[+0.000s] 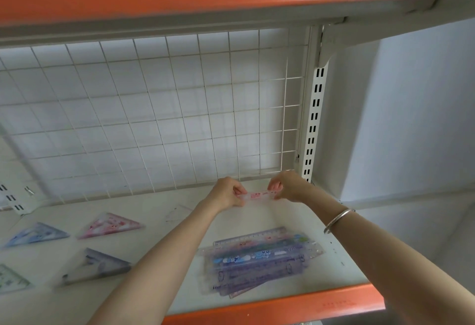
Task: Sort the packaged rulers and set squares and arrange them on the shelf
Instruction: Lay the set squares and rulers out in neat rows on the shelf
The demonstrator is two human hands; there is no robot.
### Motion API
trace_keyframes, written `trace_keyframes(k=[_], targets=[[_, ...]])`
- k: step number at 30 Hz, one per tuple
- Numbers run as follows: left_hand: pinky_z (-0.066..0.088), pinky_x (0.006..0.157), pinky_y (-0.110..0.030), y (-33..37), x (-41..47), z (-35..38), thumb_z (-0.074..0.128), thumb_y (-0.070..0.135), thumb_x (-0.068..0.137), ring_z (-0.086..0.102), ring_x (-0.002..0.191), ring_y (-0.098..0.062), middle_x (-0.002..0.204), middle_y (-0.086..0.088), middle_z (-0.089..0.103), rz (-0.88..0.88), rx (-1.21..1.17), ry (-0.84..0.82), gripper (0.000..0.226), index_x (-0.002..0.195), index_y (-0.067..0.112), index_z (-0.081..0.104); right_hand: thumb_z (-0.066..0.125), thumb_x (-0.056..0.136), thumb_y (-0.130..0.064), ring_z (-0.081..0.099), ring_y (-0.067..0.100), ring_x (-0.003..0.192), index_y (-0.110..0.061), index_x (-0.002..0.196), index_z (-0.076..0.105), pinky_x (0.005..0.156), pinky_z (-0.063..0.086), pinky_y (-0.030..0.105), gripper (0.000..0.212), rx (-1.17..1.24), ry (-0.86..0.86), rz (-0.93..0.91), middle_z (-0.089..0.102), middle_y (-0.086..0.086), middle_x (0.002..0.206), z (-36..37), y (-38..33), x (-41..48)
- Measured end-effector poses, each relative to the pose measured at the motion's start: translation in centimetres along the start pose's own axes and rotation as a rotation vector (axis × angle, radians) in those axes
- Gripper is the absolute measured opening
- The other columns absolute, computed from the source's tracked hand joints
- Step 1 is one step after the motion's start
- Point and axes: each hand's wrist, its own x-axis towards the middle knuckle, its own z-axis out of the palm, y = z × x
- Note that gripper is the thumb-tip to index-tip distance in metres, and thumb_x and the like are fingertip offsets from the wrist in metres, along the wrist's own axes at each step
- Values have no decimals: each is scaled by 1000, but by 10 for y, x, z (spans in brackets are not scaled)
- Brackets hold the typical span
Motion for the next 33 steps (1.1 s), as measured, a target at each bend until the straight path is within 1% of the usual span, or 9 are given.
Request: trace_keyframes(k=[4,8,10,13,18,21,24,28,33], targets=[[37,58,-1,-2,11,-3,78,-1,72,50,71,-1,91,-3,62,-44,-31,-73,39,109,1,69,75,78,-9,60,16,95,-9,109,69,82,43,19,31,9,-33,32,67,7,110,-2,0,9],[37,61,-2,-6,14,-7,77,-1,74,52,87,-10,99,-6,61,-49,-12,-112,43,115,1,66,77,76,-9,56,10,88,-10,106,71,79,40,18,30,43,-52,45,68,7,108,-2,7,13],[40,64,-9,-7,14,-8,78,2,74,51,93,-10,108,-7,63,-46,11,-116,45,118,4,64,77,75,-8,57,10,90,-10,104,71,81,41,19,30,50,-70,47,69,7,107,-3,8,14],[36,75,-14,-8,14,-9,79,8,75,49,97,-8,119,-5,62,-36,29,-114,48,120,8,63,76,75,-6,59,14,96,-11,104,72,87,43,22,30,47,-85,47,68,6,107,-4,9,15],[38,87,-19,-7,11,-16,80,22,76,51,106,-10,124,0,60,-19,49,-100,48,120,16,63,76,75,-8,60,19,105,-11,110,68,96,44,29,36,20,-94,41,66,5,111,-4,7,14],[40,94,-23,-6,6,-21,80,28,75,52,112,-11,126,2,59,-2,89,-78,50,121,19,62,77,75,-11,58,18,103,-12,115,64,91,44,26,42,14,-56,26,63,4,112,-2,5,11],[37,106,-35,-6,-1,-27,81,36,72,53,119,-11,126,5,59,36,165,-30,54,121,23,62,77,77,-15,54,13,98,-16,114,64,85,42,21,39,65,5,-17,61,1,110,-2,-4,4],[36,102,-35,1,-23,-31,80,37,73,54,111,-11,111,9,61,118,190,-4,38,107,27,67,74,80,-20,53,9,94,-16,111,67,78,37,16,32,85,3,-107,64,0,109,0,-26,-13],[43,93,-29,4,-59,-27,82,45,66,55,102,-6,99,16,65,127,129,-238,24,84,37,69,74,79,-23,57,7,87,-16,102,71,70,39,6,24,137,-75,-176,69,1,101,13,-41,-40]])
